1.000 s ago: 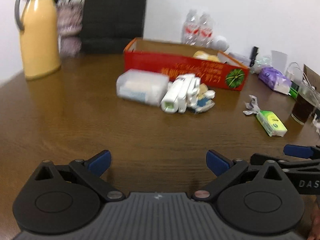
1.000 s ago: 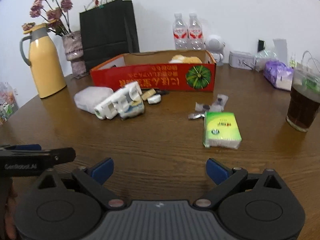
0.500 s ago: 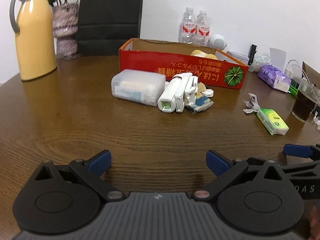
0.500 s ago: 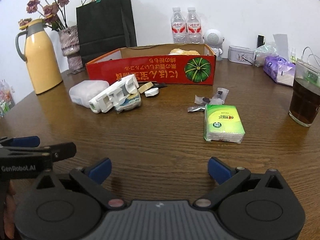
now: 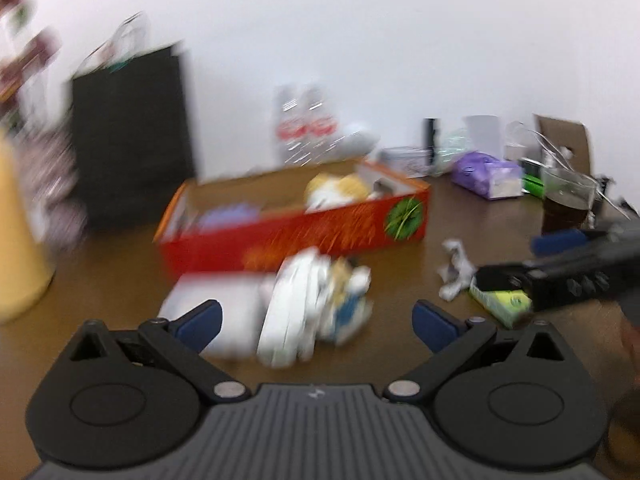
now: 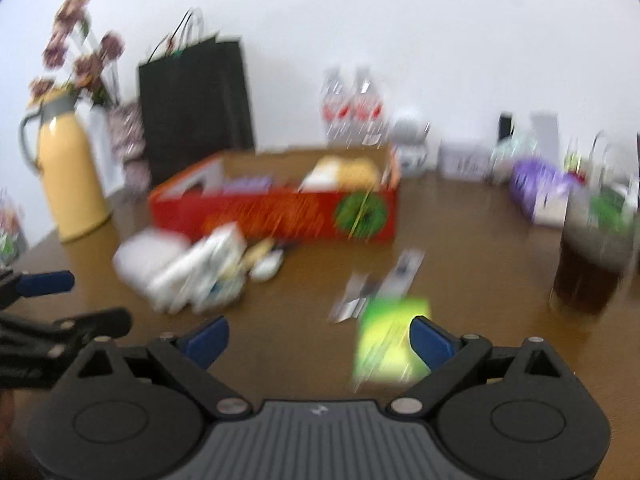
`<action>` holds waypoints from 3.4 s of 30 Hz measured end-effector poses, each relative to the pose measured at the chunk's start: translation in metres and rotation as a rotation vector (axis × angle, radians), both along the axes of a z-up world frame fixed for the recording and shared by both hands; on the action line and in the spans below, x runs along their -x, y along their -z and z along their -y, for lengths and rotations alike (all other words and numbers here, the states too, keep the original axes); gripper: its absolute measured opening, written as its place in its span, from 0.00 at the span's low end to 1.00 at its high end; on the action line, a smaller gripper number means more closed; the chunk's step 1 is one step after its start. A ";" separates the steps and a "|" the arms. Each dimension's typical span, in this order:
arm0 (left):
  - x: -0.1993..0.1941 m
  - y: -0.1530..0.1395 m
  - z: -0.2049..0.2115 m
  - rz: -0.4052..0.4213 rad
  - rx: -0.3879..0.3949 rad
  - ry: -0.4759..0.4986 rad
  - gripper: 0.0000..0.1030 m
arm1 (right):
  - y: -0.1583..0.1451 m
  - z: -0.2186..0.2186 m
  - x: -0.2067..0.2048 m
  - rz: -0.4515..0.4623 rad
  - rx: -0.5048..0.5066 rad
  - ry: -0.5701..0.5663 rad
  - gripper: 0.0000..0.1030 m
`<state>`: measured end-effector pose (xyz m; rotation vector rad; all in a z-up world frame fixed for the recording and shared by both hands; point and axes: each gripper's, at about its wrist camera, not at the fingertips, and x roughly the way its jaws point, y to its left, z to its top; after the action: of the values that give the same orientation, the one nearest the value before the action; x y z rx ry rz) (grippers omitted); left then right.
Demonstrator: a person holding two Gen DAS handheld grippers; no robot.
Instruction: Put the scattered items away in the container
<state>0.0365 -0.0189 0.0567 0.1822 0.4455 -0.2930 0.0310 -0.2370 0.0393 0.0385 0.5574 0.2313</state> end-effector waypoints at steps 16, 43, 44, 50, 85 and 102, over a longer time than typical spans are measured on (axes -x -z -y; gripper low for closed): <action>-0.081 0.024 0.010 -0.160 0.069 -0.067 0.76 | 0.044 -0.006 -0.088 -0.105 0.087 0.005 0.45; -0.008 0.014 -0.009 -0.109 0.136 -0.252 0.50 | 0.022 -0.011 -0.060 -0.029 0.103 -0.135 0.45; -0.003 0.014 -0.011 -0.110 0.143 -0.255 0.50 | 0.023 -0.008 -0.061 -0.041 0.083 -0.134 0.50; 0.015 0.023 -0.022 -0.121 0.167 -0.287 0.49 | 0.039 -0.021 -0.068 -0.126 0.107 -0.144 0.50; -0.002 0.049 -0.042 -0.223 0.250 -0.281 0.54 | 0.045 -0.043 -0.095 -0.102 0.095 -0.032 0.28; 0.012 -0.014 -0.052 -0.096 0.295 -0.223 0.54 | -0.010 -0.046 -0.024 0.091 0.099 -0.135 0.19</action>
<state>0.0245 0.0331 0.0708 -0.1693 0.5072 -0.1461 0.0553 -0.1914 0.0490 -0.1060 0.4805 0.3351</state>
